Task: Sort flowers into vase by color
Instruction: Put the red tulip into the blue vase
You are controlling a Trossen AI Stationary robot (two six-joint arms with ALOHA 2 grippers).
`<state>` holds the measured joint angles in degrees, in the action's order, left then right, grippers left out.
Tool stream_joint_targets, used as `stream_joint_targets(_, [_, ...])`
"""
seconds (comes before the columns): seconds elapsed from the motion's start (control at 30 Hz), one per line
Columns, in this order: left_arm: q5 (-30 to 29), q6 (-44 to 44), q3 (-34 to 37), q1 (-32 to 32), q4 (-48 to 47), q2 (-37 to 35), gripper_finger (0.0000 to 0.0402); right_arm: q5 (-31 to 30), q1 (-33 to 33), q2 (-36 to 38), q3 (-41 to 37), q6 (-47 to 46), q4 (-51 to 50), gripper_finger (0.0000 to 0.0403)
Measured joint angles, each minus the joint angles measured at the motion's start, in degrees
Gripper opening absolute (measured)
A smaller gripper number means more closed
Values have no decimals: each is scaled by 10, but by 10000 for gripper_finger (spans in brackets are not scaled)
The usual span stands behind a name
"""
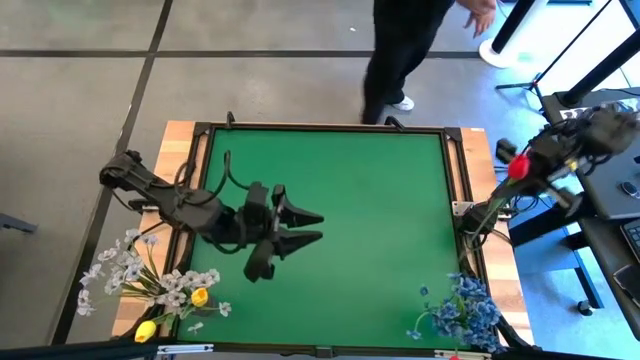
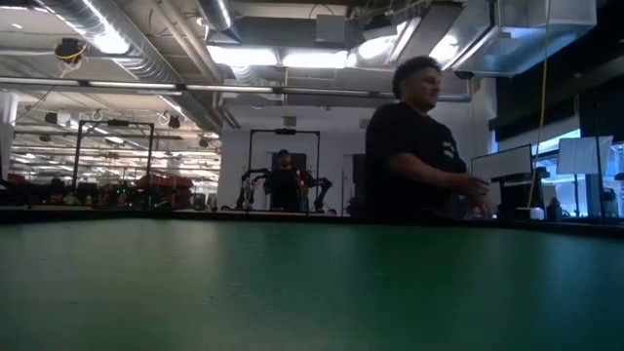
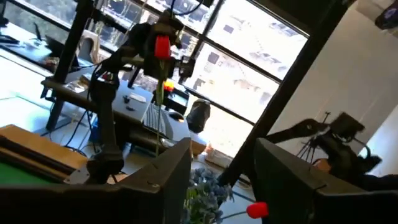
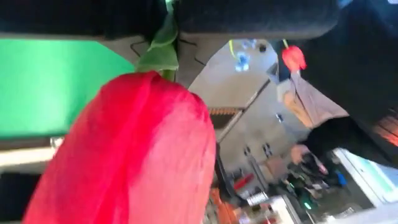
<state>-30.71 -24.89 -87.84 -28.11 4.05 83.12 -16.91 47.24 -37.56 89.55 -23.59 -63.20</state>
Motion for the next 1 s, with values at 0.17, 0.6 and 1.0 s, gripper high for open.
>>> stream_joint_targets(0.17, [2, 11, 0, 0, 44, 28, 172, 34, 0, 4, -98, -64, 26, 2])
stream_joint_targets(0.6, [-2, 25, 0, 47, 62, 47, 172, 131, 0, 3, -277, -94, 307, 1])
stream_joint_targets(1.0, [-1, 25, 0, 66, 58, 47, 172, 155, 0, 3, -293, -8, 301, 1])
